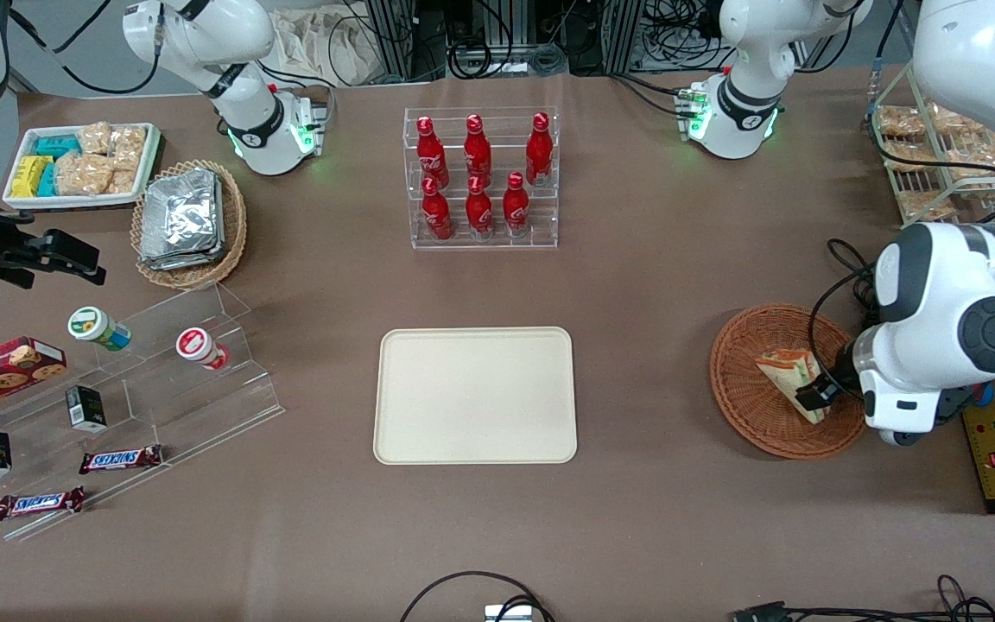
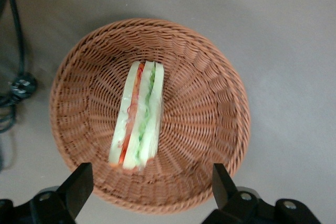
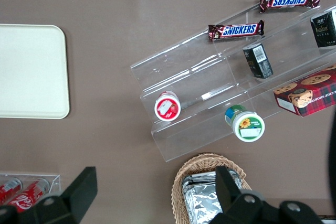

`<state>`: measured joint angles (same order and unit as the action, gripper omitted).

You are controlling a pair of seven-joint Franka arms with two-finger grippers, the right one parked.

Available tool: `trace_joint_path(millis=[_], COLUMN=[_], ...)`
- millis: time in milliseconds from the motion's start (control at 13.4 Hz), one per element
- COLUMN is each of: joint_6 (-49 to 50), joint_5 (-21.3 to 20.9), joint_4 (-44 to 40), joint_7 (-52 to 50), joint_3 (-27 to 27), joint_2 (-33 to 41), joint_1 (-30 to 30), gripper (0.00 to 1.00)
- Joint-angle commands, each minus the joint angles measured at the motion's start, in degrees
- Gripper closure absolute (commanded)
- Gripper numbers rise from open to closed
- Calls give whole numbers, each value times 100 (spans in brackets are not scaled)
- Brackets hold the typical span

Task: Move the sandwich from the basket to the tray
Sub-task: 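Lower the open left gripper over the sandwich in the wicker basket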

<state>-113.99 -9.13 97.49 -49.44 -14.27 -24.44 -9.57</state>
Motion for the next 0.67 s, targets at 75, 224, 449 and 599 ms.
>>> trace_joint_path(millis=[75,224,449,599], joint_6=[-695,-660,-721,-774], joint_5=[-53,-114,-247,-220], joint_4=[780,823,947,912], joint_7=[-443,-427,-514,-628], joint_3=[3,161,170,170], joint_2=[62,-34,-104,-201], joint_1=[-238,-238,-247,-238], gripper=[0,0,0,0])
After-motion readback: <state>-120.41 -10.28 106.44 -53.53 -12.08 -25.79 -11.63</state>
